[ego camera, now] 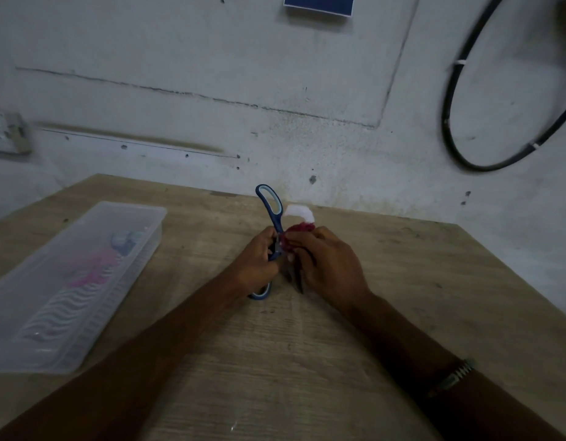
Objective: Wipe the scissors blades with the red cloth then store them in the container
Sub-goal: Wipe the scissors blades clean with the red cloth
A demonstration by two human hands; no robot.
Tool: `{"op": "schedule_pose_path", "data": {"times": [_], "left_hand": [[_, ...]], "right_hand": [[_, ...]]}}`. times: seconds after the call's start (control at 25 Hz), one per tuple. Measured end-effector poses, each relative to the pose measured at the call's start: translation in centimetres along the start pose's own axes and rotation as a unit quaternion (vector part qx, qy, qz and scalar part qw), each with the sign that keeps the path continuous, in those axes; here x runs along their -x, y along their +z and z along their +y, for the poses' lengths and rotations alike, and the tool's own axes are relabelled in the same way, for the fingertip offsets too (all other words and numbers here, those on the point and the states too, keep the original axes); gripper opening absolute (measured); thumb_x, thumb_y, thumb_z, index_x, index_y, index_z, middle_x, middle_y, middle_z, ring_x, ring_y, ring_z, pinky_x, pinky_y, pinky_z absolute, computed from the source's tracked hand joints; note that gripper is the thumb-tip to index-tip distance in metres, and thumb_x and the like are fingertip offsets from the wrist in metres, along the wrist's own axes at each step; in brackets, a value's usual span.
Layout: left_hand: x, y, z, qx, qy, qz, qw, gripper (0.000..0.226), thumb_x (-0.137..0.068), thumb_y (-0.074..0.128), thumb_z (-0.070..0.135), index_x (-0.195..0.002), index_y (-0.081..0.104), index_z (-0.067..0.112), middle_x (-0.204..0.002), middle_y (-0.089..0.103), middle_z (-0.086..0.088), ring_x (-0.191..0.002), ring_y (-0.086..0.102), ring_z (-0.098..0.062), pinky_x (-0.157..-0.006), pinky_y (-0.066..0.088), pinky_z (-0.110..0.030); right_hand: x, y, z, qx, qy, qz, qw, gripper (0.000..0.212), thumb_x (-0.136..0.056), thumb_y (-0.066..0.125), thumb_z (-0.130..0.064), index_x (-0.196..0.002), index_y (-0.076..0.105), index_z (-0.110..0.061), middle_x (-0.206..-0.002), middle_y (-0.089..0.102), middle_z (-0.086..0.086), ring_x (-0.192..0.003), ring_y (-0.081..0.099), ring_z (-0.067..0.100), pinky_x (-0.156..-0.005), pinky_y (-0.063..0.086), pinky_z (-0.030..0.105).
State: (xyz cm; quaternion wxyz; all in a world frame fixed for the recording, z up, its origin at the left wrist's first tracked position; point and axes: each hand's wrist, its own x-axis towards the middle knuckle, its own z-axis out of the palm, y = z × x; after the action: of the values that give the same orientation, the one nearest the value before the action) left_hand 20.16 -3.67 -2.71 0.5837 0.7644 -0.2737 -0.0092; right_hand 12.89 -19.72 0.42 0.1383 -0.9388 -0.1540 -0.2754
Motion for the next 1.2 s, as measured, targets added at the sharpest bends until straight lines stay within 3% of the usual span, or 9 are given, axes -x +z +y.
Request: {"op": "schedule_pose_path", "data": {"times": [0.16,0.24,0.44,0.6,0.76,0.84,0.96,1.04,1.2], "left_hand": [[0.0,0.0,0.2,0.003,0.001,-0.004,1.0,0.018,-0.096,0.067,0.008,-0.111,0.058,0.011,-0.11,0.069,-0.007,-0.101,0.066,-0.017,-0.082,0.05,-0.018],[0.1,0.0,0.3,0.007,0.004,0.001,1.0,0.015,-0.097,0.067,0.011,-0.104,0.057,0.019,-0.104,0.068,-0.003,-0.096,0.065,-0.013,-0.081,0.05,-0.021],[0.2,0.1,0.2,0.015,0.018,0.003,1.0,0.021,-0.095,0.069,0.01,-0.113,0.058,0.015,-0.114,0.071,-0.007,-0.109,0.067,-0.021,-0.093,0.052,-0.03],[0.3,-0.1,0.3,-0.001,0.009,0.004,1.0,0.015,-0.097,0.068,0.015,-0.107,0.057,0.015,-0.113,0.07,-0.01,-0.108,0.066,-0.018,-0.085,0.051,-0.017],[0.2,-0.1,0.2,-0.01,0.005,0.006,1.0,0.031,-0.094,0.068,0.004,-0.123,0.057,0.008,-0.118,0.07,-0.008,-0.111,0.067,-0.018,-0.094,0.053,-0.028],[0.1,-0.2,0.1,-0.012,-0.001,0.006,1.0,0.034,-0.093,0.068,0.001,-0.125,0.057,0.007,-0.119,0.07,-0.006,-0.109,0.067,-0.01,-0.091,0.052,-0.022],[0.3,0.0,0.7,-0.005,-0.007,0.004,1.0,0.022,-0.095,0.068,0.009,-0.115,0.057,0.009,-0.106,0.069,-0.002,-0.089,0.064,0.005,-0.075,0.05,-0.008],[0.2,0.0,0.5,-0.008,-0.015,0.006,1.0,0.02,-0.096,0.067,0.009,-0.112,0.056,0.007,-0.106,0.069,-0.005,-0.089,0.065,-0.002,-0.073,0.049,-0.007],[0.0,0.0,0.4,0.012,-0.012,0.001,1.0,0.027,-0.095,0.068,0.006,-0.12,0.057,0.006,-0.114,0.071,-0.009,-0.104,0.068,-0.015,-0.086,0.053,-0.019]], "right_hand": [[-1.0,-0.4,1.5,0.036,0.062,0.035,0.997,0.039,-0.094,0.061,-0.022,-0.133,0.064,-0.028,-0.119,0.068,0.006,-0.096,0.066,0.022,-0.073,0.045,0.025],[-1.4,-0.4,1.8,0.029,0.083,0.058,0.994,0.041,-0.093,0.065,-0.016,-0.132,0.065,-0.026,-0.12,0.068,0.006,-0.097,0.067,0.023,-0.076,0.044,0.023],[0.0,0.1,0.7,0.017,0.0,0.016,1.0,0.047,-0.092,0.042,-0.041,-0.131,0.064,-0.029,-0.122,0.068,0.003,-0.098,0.065,0.018,-0.078,0.051,0.028],[-1.7,-0.1,2.0,0.071,0.095,0.07,0.99,0.041,-0.093,0.064,-0.022,-0.134,0.064,-0.026,-0.121,0.068,0.01,-0.092,0.069,0.026,-0.071,0.054,0.029],[0.1,0.2,-0.1,0.018,-0.001,0.047,0.999,0.035,-0.093,0.063,-0.021,-0.128,0.069,-0.023,-0.119,0.07,0.004,-0.097,0.067,0.019,-0.078,0.045,0.023],[0.6,0.2,-0.2,0.03,-0.03,0.037,0.998,0.034,-0.093,0.059,-0.028,-0.126,0.068,-0.027,-0.116,0.07,0.002,-0.092,0.065,0.016,-0.073,0.046,0.024],[-1.4,-0.2,1.7,0.08,0.064,0.065,0.993,0.039,-0.094,0.065,-0.023,-0.132,0.064,-0.027,-0.121,0.068,0.008,-0.093,0.067,0.022,-0.073,0.056,0.031],[-2.0,-0.3,2.3,0.078,0.097,0.068,0.99,0.041,-0.094,0.065,-0.018,-0.133,0.064,-0.026,-0.124,0.068,0.007,-0.098,0.067,0.024,-0.078,0.057,0.033],[-0.1,-0.1,0.0,0.046,-0.005,0.032,0.998,0.034,-0.091,0.068,-0.019,-0.124,0.07,-0.024,-0.114,0.071,0.004,-0.092,0.066,0.02,-0.071,0.043,0.024]]}}
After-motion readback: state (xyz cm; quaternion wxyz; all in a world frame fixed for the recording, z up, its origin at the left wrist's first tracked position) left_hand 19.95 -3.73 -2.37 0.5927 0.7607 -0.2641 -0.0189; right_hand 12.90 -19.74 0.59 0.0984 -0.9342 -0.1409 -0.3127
